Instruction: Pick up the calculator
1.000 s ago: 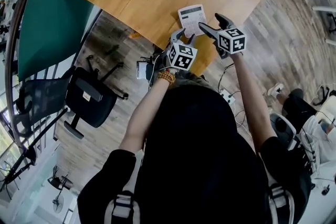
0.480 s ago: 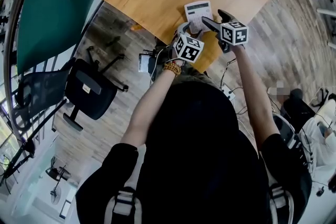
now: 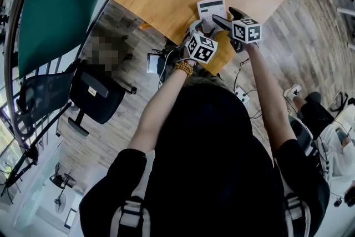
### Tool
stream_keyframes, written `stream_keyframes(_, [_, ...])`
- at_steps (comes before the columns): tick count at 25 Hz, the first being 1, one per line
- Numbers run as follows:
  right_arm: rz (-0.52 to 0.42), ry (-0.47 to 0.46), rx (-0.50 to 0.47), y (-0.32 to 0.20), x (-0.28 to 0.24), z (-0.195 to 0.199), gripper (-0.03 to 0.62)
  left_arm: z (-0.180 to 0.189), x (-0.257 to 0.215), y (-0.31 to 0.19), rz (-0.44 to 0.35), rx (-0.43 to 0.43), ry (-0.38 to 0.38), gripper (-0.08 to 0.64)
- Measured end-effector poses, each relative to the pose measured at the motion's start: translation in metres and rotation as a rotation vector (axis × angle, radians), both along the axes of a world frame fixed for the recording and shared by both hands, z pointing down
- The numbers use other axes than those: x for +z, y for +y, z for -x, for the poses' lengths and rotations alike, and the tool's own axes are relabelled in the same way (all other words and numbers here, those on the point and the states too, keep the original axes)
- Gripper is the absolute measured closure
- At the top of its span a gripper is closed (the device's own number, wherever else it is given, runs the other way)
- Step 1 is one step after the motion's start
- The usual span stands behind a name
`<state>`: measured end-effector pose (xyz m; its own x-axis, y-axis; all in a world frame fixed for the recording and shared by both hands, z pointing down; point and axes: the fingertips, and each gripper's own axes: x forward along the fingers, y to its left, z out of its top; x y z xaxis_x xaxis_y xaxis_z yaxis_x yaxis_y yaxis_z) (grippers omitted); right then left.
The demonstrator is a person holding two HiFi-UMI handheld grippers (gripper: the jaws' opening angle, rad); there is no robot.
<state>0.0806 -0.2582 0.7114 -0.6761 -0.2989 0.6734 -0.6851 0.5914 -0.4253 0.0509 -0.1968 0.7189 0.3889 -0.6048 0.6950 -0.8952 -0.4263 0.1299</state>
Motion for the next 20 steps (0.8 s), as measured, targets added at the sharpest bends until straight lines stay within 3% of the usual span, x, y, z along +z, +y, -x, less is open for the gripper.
stream_keyframes(3, [0.01,0.005,0.002,0.0,0.003,-0.001,0.166,-0.001,0.0,0.0,-0.009,-0.007,0.001,0.302])
stream_keyframes(7, [0.042,-0.005,-0.004,0.005,0.012,-0.001,0.166,0.007,-0.003,-0.004,0.029,-0.109,0.113,0.335])
stream_keyframes(12, [0.057,0.001,-0.011,0.01,0.011,0.003,0.166,0.006,-0.002,-0.002,0.002,-0.064,0.078,0.336])
stream_keyframes(17, [0.07,-0.008,-0.023,0.011,0.016,0.008,0.169,0.008,-0.001,-0.002,0.02,-0.051,0.08,0.336])
stream_keyframes(20, [0.083,-0.009,-0.029,0.013,0.021,0.007,0.169,0.011,0.001,-0.001,0.053,-0.086,0.118,0.331])
